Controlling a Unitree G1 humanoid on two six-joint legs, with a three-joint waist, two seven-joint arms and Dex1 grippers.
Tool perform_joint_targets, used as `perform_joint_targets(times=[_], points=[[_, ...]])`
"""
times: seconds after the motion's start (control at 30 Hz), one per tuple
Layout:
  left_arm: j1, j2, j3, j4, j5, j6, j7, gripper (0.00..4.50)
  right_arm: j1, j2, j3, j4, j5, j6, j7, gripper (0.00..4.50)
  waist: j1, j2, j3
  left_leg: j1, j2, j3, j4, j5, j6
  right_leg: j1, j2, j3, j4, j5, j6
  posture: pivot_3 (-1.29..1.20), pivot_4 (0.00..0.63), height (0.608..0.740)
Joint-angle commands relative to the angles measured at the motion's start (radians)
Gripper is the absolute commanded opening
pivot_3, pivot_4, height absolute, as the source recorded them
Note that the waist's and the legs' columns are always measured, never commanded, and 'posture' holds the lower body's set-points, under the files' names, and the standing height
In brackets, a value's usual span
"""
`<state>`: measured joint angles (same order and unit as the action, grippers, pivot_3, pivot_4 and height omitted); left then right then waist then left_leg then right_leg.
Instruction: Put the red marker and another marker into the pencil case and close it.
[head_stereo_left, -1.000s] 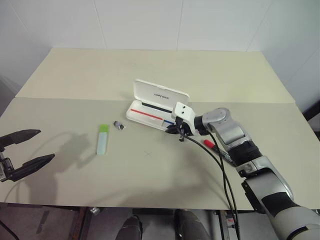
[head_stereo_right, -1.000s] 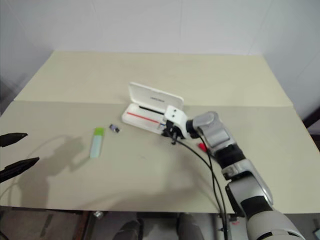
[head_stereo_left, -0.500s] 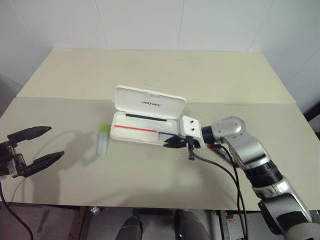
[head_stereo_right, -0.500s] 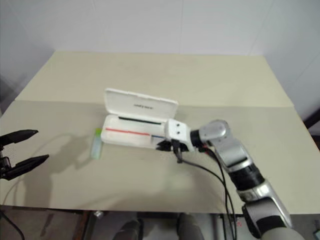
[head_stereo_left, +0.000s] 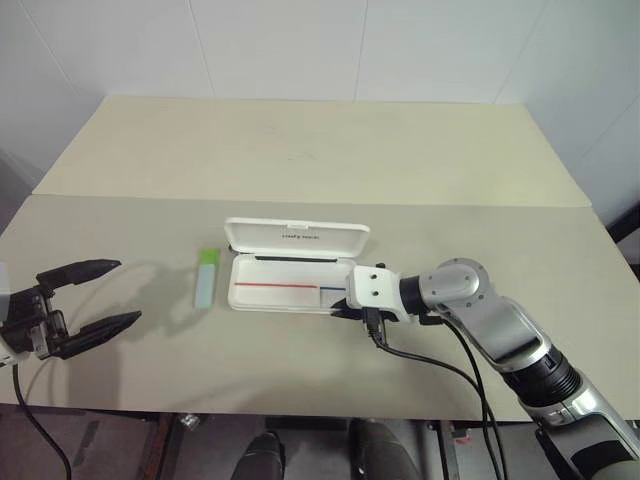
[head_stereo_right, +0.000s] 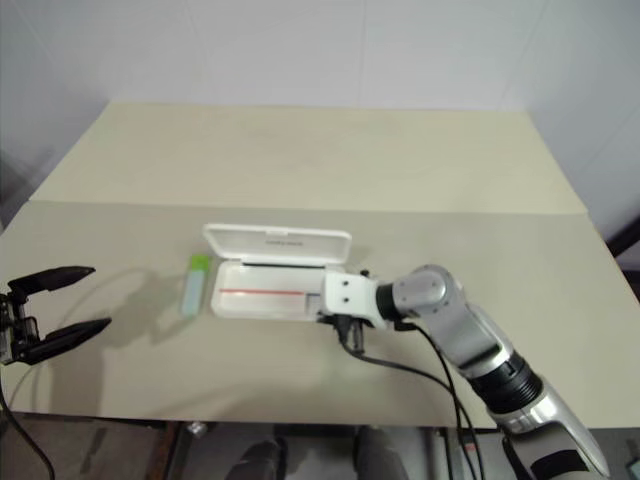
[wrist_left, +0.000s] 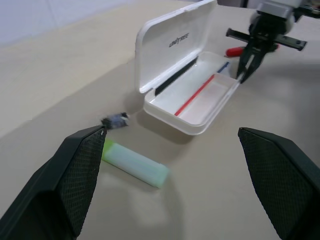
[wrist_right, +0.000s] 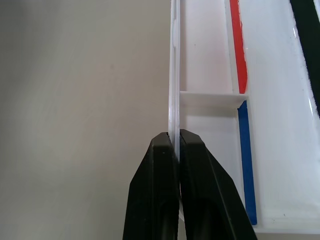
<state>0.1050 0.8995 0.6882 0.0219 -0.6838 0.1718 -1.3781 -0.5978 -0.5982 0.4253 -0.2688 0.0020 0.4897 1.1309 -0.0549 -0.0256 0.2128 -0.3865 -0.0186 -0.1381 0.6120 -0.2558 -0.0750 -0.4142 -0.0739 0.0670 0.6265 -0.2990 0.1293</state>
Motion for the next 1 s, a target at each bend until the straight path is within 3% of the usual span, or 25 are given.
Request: perform_joint_targets(times=[0.03, 0.47, 0.93, 0.97, 1.0], points=[[0.049, -0.006, 0.023, 0.014, -0.015, -0.02, -0.067, 4.5, 0.011, -0.018, -0.004, -0.038, 0.0, -0.015, -0.004, 0.55, 0.001, 0.0, 0.0, 0.0, 0.0, 0.0, 0.0, 0.0, 0.0, 0.0, 0.0, 0.0, 0.0, 0.0, 0.0, 0.0, 0.15, 0.74], [0.012, -0.085, 0.044, 0.024, -0.095, -0.061, -0.118, 4.5, 0.04, -0.037, 0.018, -0.023, -0.016, -0.027, -0.004, 0.55, 0.006, -0.001, 0.0, 0.0, 0.0, 0.0, 0.001, 0.0, 0.0, 0.001, 0.0, 0.0, 0.0, 0.0, 0.0, 0.0, 0.15, 0.74], [0.034, -0.001, -0.051, 0.103, -0.087, -0.151, -0.236, 4.5, 0.04, -0.034, 0.013, -0.001, -0.01, -0.022, -0.01, 0.55, 0.005, -0.001, 0.0, 0.0, 0.0, 0.0, 0.001, 0.0, 0.0, 0.001, 0.0, 0.0, 0.0, 0.0, 0.0, 0.0, 0.15, 0.74], [0.03, 0.002, -0.056, 0.109, -0.087, -0.155, -0.236, 4.5, 0.04, -0.033, 0.013, 0.0, -0.01, -0.021, -0.01, 1.26, 0.005, -0.001, 0.0, 0.0, 0.0, 0.0, 0.001, 0.0, 0.0, 0.001, 0.0, 0.0, 0.0, 0.0, 0.0, 0.0, 0.15, 0.74], [0.026, 0.005, -0.06, 0.114, -0.087, -0.16, -0.236, 4.5, 0.04, -0.033, 0.013, 0.0, -0.009, -0.02, -0.01, 1.51, 0.005, -0.001, 0.0, 0.0, 0.0, 0.0, 0.001, 0.0, 0.0, 0.001, 0.0, 0.0, 0.0, 0.0, 0.0, 0.0, 0.15, 0.74]])
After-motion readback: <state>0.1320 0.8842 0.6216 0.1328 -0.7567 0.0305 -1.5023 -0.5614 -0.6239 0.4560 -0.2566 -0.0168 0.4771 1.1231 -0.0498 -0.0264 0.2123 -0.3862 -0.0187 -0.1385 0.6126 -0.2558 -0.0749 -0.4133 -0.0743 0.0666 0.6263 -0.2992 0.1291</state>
